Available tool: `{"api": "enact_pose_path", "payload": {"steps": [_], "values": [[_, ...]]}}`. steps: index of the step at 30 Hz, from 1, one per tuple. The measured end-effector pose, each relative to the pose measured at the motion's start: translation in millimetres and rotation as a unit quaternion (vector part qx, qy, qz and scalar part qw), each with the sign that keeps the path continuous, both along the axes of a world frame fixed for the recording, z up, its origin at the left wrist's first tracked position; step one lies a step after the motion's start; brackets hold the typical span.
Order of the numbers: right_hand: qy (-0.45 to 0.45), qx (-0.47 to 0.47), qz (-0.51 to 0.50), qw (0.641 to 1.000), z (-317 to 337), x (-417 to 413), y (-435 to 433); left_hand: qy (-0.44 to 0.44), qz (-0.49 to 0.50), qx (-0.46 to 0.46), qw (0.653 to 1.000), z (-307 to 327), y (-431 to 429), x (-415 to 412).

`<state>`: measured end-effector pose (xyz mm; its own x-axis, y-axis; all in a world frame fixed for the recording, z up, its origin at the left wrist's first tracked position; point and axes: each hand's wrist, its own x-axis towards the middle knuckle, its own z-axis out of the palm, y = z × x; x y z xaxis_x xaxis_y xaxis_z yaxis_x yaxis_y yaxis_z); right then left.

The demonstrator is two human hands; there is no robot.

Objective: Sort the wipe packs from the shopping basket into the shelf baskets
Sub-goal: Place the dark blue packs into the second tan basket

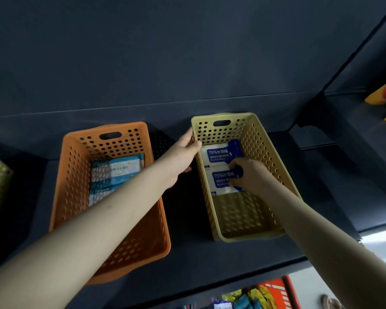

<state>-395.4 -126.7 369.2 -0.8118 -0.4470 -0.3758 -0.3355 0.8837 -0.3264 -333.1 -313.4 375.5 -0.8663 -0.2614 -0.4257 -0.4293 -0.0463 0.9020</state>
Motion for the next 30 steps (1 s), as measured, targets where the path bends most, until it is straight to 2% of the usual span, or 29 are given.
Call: {"api": "enact_pose_path", "payload": {"steps": [3, 5, 9, 14, 18, 23, 30], "values": [[-0.005, -0.011, -0.025, 1.000, 18, -2, 2, 0.001, 0.006, -0.021, 1.000, 1, 0, -1], [0.008, -0.035, -0.051, 0.998, 36, 2, 4, 0.010, 0.014, -0.069, 0.997, 9, -5, 0], [0.081, -0.108, -0.086, 0.987, 79, 34, 10, 0.086, 0.019, -0.136, 0.987, 46, -18, 22], [0.200, -0.197, -0.088, 0.956, 113, 123, 19, 0.186, -0.001, -0.265, 0.946, 84, -21, 118], [0.222, -0.255, -0.103, 0.936, 104, 225, 23, 0.222, -0.015, -0.302, 0.927, 73, -15, 232], [0.145, -0.250, -0.106, 0.952, 48, 359, 33, 0.204, -0.002, -0.262, 0.943, 29, 3, 387], [-0.014, -0.197, -0.128, 0.972, -54, 492, 61, 0.060, 0.015, -0.176, 0.982, -69, 39, 535]]}}
